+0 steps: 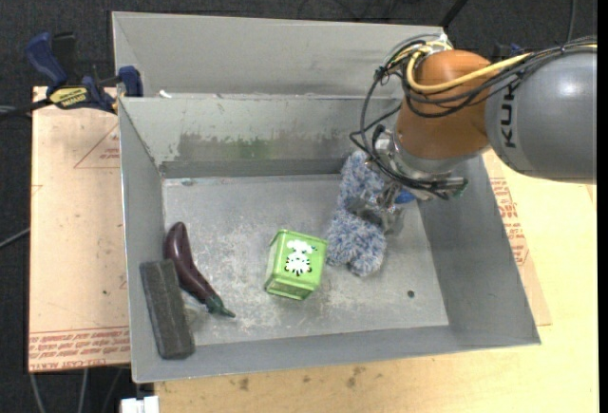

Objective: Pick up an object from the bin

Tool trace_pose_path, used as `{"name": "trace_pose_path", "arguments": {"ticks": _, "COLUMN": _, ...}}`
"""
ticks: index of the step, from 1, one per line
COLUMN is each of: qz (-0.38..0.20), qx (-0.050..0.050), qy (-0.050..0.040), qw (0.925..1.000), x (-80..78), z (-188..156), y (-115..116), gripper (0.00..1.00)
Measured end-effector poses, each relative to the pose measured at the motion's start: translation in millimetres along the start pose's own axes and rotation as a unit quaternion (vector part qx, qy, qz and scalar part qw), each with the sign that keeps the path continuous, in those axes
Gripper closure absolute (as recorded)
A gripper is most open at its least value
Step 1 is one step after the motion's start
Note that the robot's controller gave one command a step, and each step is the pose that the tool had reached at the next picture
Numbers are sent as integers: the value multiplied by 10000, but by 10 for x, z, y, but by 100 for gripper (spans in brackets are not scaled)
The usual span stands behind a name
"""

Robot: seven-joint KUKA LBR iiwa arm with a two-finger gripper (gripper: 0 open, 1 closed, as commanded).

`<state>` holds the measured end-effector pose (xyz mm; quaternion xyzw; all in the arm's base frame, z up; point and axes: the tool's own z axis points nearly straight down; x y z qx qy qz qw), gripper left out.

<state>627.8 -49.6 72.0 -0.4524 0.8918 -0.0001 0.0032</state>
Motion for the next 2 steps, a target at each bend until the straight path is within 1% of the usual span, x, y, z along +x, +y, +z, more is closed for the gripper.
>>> {"name": "trace_pose_path", "arguments": {"ticks": 2, "qz": 6, "qx": -11, "qy": 9, "qw": 10000, "x": -2, "z": -98, "y": 5, "gripper": 100}}
